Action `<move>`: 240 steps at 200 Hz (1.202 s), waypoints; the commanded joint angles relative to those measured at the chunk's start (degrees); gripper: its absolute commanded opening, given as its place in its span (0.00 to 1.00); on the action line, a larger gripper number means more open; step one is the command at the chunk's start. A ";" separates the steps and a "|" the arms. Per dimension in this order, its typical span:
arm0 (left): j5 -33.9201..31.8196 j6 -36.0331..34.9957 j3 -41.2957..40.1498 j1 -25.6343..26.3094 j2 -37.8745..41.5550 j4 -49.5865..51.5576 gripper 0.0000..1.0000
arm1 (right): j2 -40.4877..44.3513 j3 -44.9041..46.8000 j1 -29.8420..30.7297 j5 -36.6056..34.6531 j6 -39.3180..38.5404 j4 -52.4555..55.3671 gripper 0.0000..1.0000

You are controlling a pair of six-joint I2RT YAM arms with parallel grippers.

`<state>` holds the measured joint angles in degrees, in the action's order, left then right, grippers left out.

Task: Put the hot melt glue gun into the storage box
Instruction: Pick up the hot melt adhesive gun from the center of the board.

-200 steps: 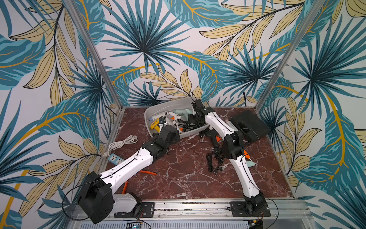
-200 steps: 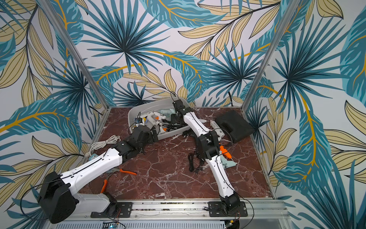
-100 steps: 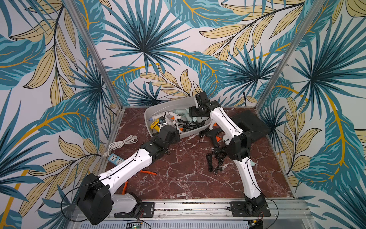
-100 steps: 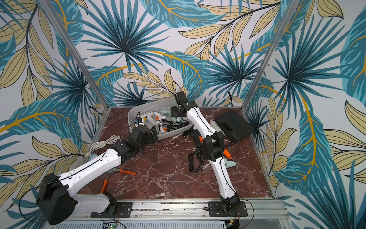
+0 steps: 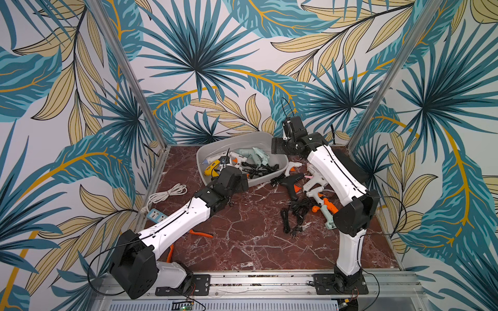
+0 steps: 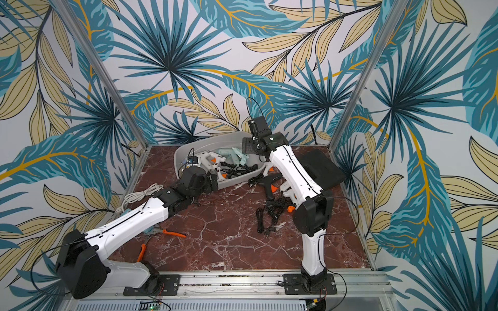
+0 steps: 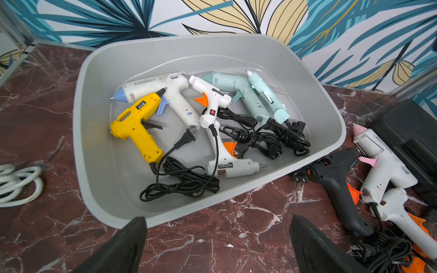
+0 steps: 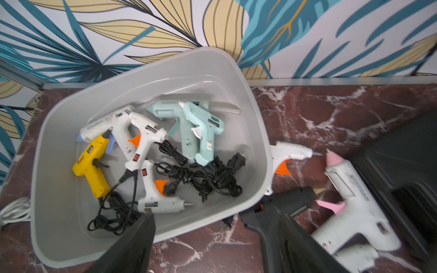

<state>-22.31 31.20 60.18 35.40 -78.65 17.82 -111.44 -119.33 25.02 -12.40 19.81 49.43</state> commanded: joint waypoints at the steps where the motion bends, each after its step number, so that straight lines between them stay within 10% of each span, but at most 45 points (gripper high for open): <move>1: 3.86 -1.87 2.39 -0.06 -1.66 -3.54 0.99 | 5.75 8.37 -0.70 -3.72 2.77 0.29 0.87; 129: 12.76 -10.43 16.94 11.67 -20.22 -3.70 1.00 | 43.92 63.07 -21.23 6.95 6.17 -3.21 0.86; 240: 9.25 -9.38 15.28 11.63 -19.11 -4.73 1.00 | 35.05 70.44 -24.91 7.43 -0.64 -7.77 0.64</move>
<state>-11.09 21.67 75.18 47.05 -99.66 14.35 -73.28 -48.60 0.34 -5.87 22.48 43.13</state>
